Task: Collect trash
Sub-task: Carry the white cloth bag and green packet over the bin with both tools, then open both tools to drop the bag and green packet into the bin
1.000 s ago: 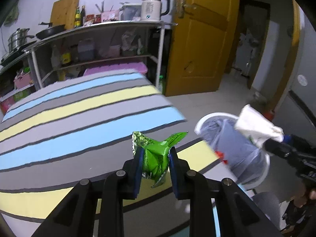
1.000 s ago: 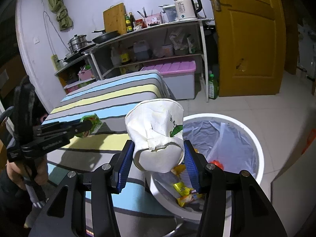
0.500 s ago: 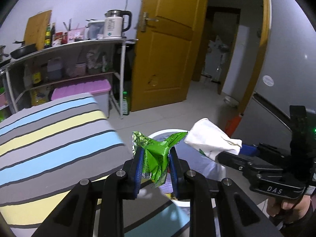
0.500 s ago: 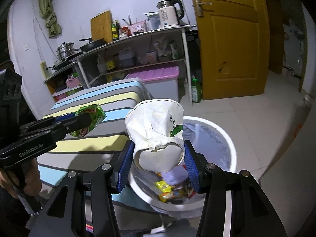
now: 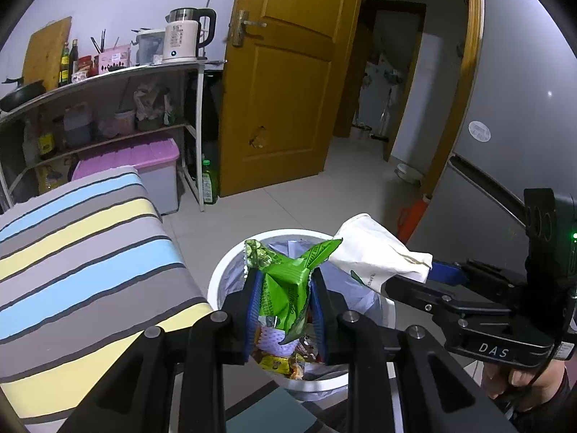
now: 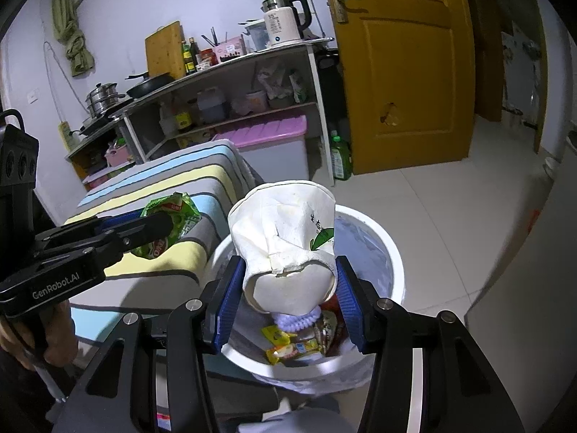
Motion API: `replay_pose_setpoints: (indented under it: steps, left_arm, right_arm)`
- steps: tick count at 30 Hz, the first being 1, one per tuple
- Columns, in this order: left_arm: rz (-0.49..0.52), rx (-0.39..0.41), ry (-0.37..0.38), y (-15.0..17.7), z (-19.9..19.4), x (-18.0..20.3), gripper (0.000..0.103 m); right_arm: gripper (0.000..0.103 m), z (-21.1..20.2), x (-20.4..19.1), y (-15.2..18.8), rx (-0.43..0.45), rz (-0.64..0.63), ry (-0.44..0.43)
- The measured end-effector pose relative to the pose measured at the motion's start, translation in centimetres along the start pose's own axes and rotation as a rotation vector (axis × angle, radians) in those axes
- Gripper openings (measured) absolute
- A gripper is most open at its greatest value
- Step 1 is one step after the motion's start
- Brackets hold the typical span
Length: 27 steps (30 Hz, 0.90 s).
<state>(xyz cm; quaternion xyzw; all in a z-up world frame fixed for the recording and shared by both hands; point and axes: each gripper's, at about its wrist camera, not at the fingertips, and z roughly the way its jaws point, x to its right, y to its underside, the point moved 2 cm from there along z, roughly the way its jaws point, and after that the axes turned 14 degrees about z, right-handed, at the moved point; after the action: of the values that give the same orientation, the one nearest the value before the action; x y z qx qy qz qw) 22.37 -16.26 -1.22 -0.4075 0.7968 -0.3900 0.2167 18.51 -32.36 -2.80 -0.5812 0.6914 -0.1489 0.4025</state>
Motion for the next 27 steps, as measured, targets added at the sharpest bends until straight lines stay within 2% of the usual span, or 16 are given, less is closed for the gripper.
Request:
replay_pose_setpoints:
  steps: [10,14,22,27]
  left_arm:
    - [-0.029,-0.054,0.013,0.4,3.4,-0.6,0.031]
    - [-0.034,-0.061,0.018,0.6,3.9,-0.9,0.036]
    - [-0.042,-0.051,0.007,1.0,3.2,-1.1,0.036]
    - [-0.041,-0.024,-0.011,1.4,1.3,-1.2,0.036]
  right_arm:
    - [0.052,2.1,1.4,-0.3,-0.037,0.022,0.034]
    - [0.053,2.9,2.0,0.0,-0.05,0.029,0.056]
    - [0.053,2.9,1.7,0.1,-0.046,0.015,0.062]
    - [0.053,1.9,0.7,0.2,-0.03,0.003,0.059]
